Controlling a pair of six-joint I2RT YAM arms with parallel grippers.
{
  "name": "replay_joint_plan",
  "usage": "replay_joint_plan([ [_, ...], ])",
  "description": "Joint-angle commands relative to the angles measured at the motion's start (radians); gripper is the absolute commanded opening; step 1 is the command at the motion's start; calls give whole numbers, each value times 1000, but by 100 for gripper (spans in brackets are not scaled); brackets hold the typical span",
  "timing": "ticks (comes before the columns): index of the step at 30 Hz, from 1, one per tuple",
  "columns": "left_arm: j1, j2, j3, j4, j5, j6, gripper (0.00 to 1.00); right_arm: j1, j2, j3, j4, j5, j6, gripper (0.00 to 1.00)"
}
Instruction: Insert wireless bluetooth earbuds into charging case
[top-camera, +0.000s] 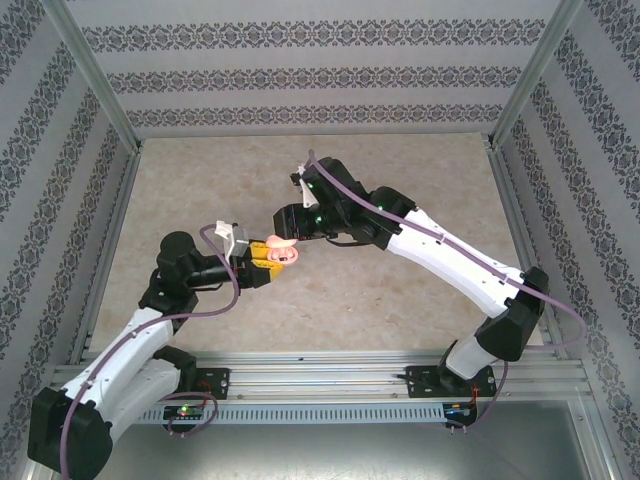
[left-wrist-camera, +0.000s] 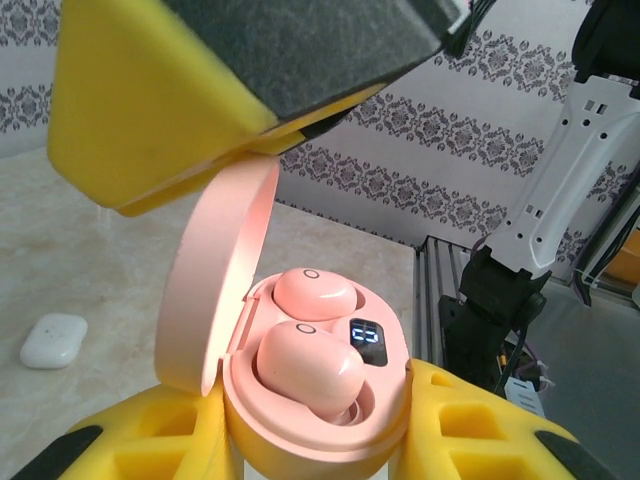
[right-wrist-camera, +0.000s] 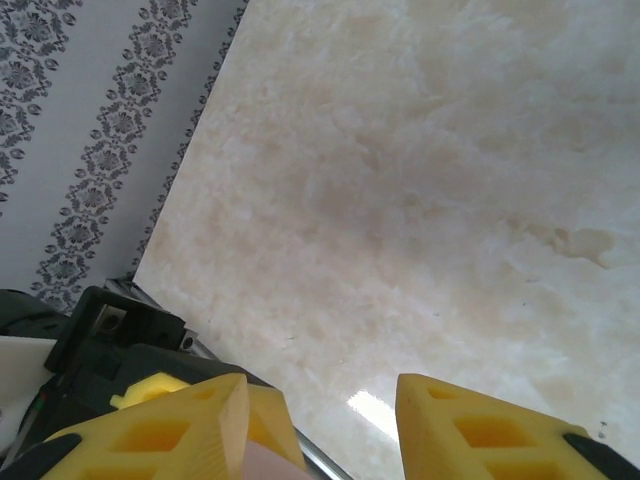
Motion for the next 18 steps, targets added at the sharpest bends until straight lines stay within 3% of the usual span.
replay_joint_plan([
  [1, -11, 13, 35, 92, -7, -27, 25, -4, -49, -77, 51, -54, 49, 43],
  [9, -11, 34, 39, 85, -40, -28, 25, -5, -186, -219, 142, -13, 117, 43],
  [18, -11, 47, 39, 136, -51, -78, 26, -31, -259, -371, 301, -52, 269, 54],
])
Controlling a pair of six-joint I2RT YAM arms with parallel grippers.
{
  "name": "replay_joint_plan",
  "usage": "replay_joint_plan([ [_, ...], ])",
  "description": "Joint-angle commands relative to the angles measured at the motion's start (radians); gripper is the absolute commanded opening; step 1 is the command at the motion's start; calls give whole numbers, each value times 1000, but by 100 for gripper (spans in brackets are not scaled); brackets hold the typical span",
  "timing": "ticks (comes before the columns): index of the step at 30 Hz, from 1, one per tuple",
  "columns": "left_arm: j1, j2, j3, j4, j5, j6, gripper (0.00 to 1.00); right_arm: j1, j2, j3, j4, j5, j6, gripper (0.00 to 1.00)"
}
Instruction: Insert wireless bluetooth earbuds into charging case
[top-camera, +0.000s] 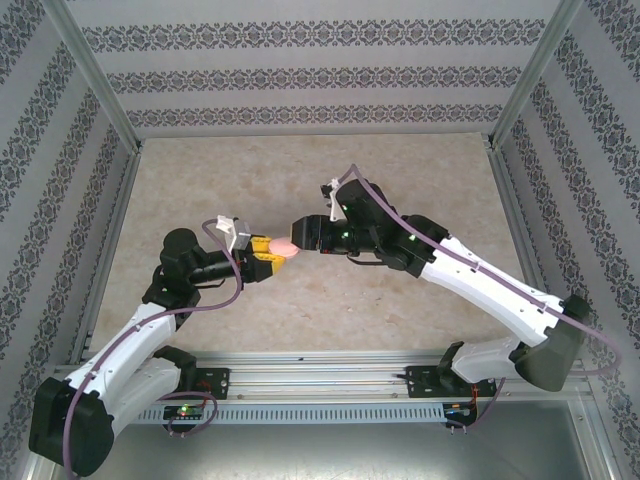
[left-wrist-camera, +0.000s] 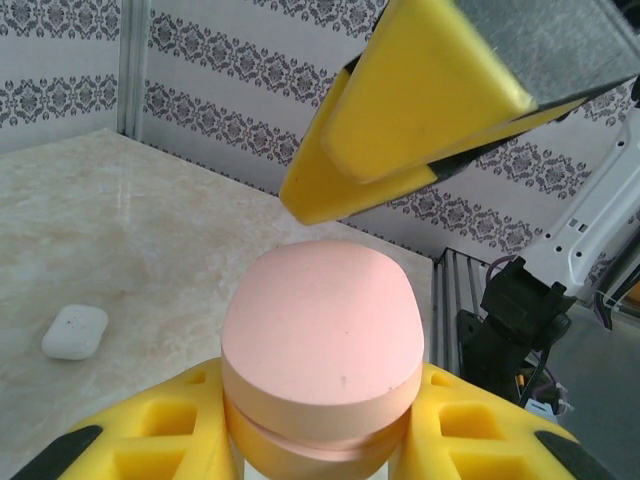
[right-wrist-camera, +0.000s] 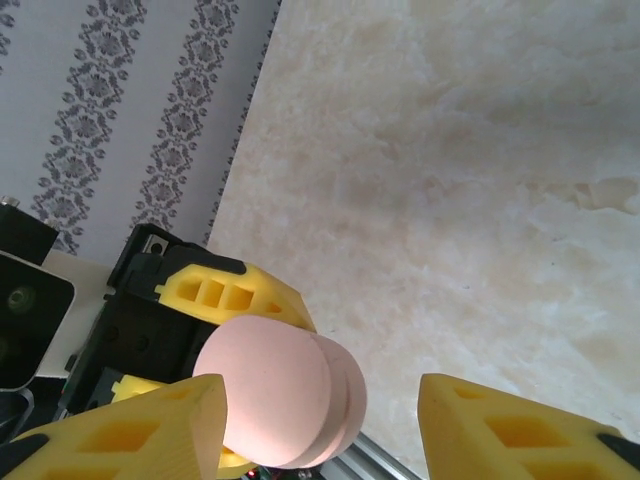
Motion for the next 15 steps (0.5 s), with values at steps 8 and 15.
replay_joint_plan([
  [8, -10, 38, 41, 178, -10, -102, 25, -15, -7, -158, 296, -106, 225, 57],
  [15, -11, 67, 51, 209, -12, -119, 25, -18, 22, -223, 505, -201, 348, 55],
])
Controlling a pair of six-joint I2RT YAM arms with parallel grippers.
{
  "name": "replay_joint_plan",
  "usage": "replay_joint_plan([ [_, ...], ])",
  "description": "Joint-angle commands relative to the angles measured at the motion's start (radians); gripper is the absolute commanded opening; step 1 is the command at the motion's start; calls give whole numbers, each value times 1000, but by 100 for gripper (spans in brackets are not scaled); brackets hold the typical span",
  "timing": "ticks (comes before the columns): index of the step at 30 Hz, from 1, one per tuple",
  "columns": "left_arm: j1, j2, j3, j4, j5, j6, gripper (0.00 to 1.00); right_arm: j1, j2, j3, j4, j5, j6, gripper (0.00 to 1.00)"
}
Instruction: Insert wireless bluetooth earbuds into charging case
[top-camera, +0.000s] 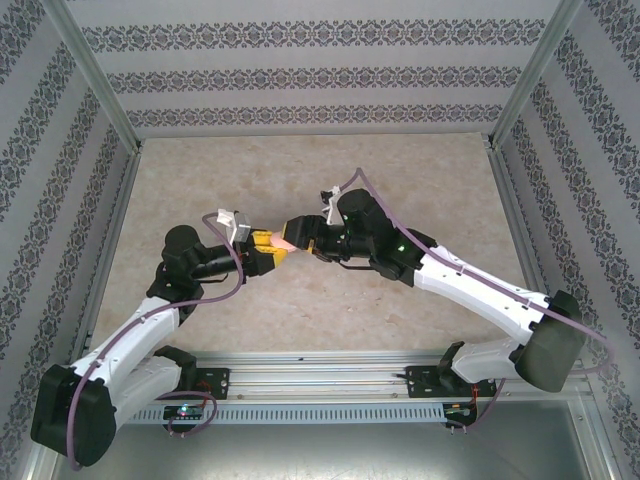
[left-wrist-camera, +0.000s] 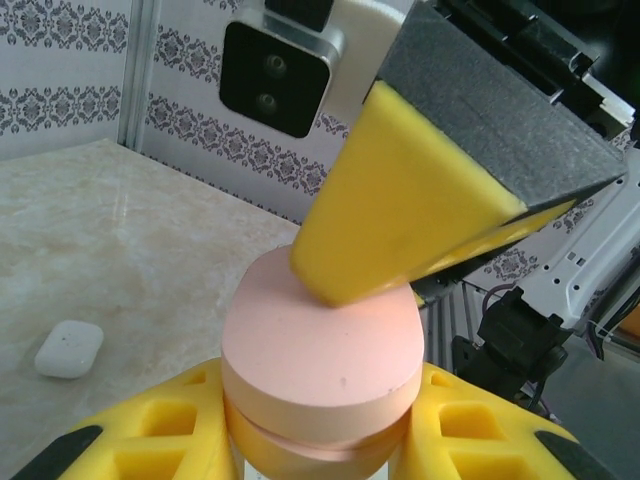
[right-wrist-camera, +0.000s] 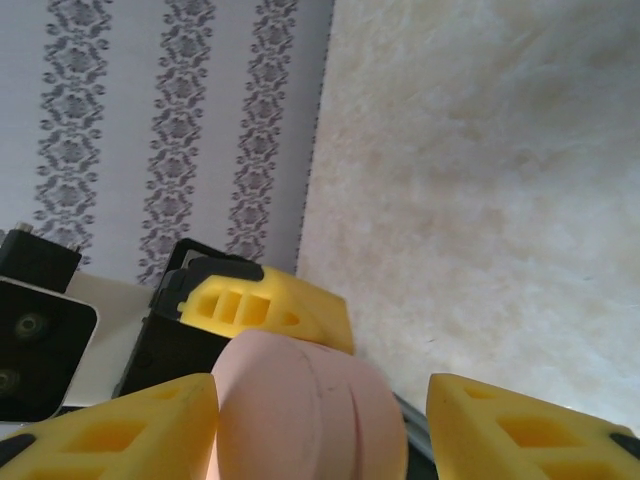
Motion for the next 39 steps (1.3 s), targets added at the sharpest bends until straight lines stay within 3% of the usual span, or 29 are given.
replay_joint_plan([
  [1, -10, 5, 42, 92, -2, -25, 25, -6, 22, -32, 161, -80, 97, 52],
  [7, -10, 19, 66, 43, 8, -13, 27, -18, 45, -63, 274, -113, 176, 34],
  [15, -10, 18, 90, -1, 49, 4, 43, -44, 45, -94, 331, -125, 225, 22],
  [22, -10, 11, 107, -45, 49, 39, 55, -63, 40, -124, 373, -125, 255, 18],
  [27, -4, -54, 120, -201, -34, 139, 68, -103, 0, -174, 373, -90, 267, 17],
  [33, 10, -178, 115, -387, -148, 246, 72, -171, -70, -224, 224, -24, 176, 17],
  [39, 12, -229, 80, -435, -193, 240, 73, -259, -87, -310, 153, 29, 91, 17],
])
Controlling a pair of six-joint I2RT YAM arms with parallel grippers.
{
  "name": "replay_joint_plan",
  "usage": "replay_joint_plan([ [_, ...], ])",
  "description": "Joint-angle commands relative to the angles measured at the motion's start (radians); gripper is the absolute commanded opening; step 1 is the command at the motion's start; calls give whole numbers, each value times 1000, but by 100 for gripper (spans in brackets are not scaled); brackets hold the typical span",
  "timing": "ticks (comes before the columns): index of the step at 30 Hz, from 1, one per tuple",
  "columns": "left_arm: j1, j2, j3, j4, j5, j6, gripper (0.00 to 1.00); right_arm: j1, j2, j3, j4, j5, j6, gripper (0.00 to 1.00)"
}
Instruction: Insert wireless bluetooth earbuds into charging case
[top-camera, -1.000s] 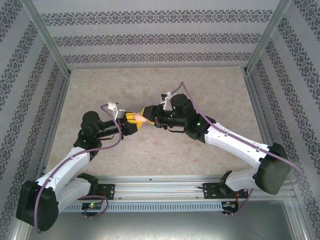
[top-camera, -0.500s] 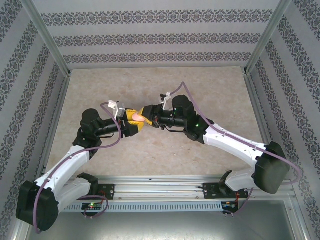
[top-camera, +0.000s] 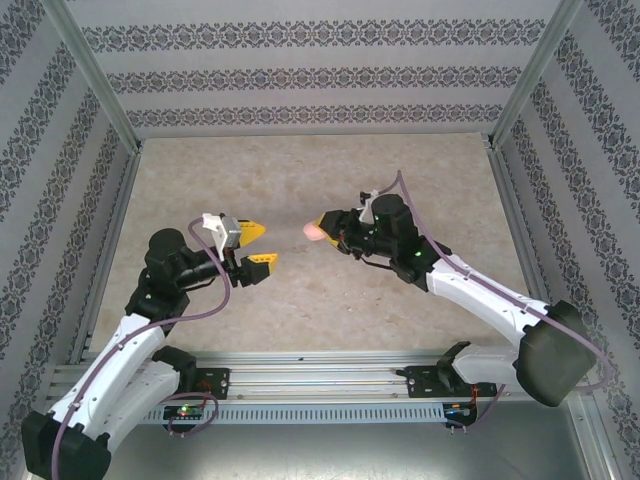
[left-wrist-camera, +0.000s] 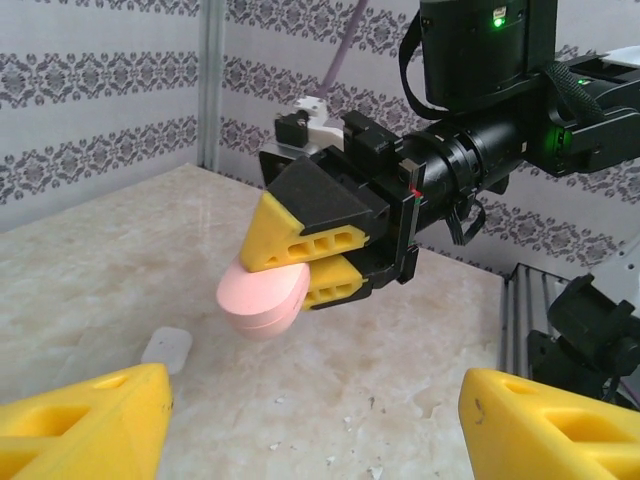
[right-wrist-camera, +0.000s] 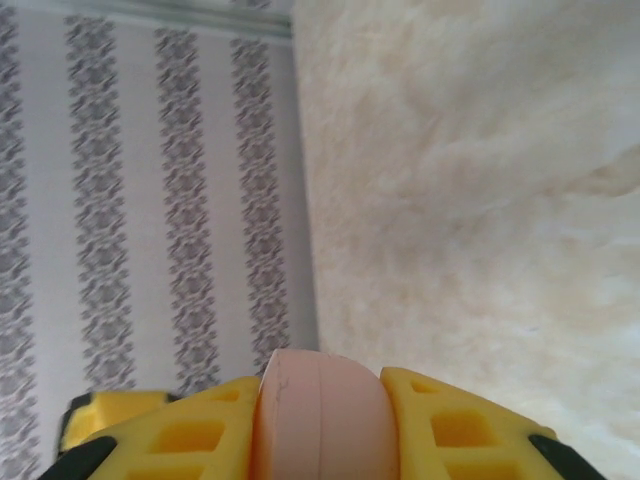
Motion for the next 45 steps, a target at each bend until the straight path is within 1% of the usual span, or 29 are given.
replay_joint_plan([
  [1, 9, -18, -11, -58, -45, 19, 72, -40, -2, -46, -63, 57, -91, 17],
  [5, 9, -18, -52, -28, -75, -19, 71, -69, 63, -58, -76, 50, -153, 17],
  [10, 9, -17, -113, -3, -141, -37, 68, -88, 217, -46, -31, 0, -211, 17],
  [16, 9, -25, -166, 3, -160, -57, 66, -97, 412, -22, 96, -76, -213, 16],
  [22, 10, -27, -176, -25, -209, -37, 66, -97, 536, 1, 146, -95, -225, 16],
  [24, 11, -22, -177, -26, -219, -31, 66, -101, 566, 3, 138, -99, -237, 19],
  [26, 10, -18, -178, -26, -225, -25, 66, -103, 581, 1, 124, -99, -247, 26],
  [28, 11, -14, -180, -25, -231, -21, 66, -103, 578, -3, 97, -93, -258, 36],
  [31, 10, -11, -182, -25, -242, -13, 66, -103, 534, -2, 11, -64, -295, 48],
  [35, 12, -5, -179, -25, -260, -5, 66, -103, 430, 17, -169, 19, -371, 56],
  [38, 15, 1, -173, -24, -273, -2, 67, -103, 321, 40, -320, 111, -435, 62],
  [40, 18, 5, -164, -28, -293, 1, 68, -107, 245, 53, -406, 175, -476, 68],
  [42, 19, 15, -150, -47, -336, 8, 69, -114, 174, 62, -472, 240, -519, 70],
  [45, 24, 33, -118, -93, -438, 32, 72, -136, 58, 63, -547, 340, -596, 72],
])
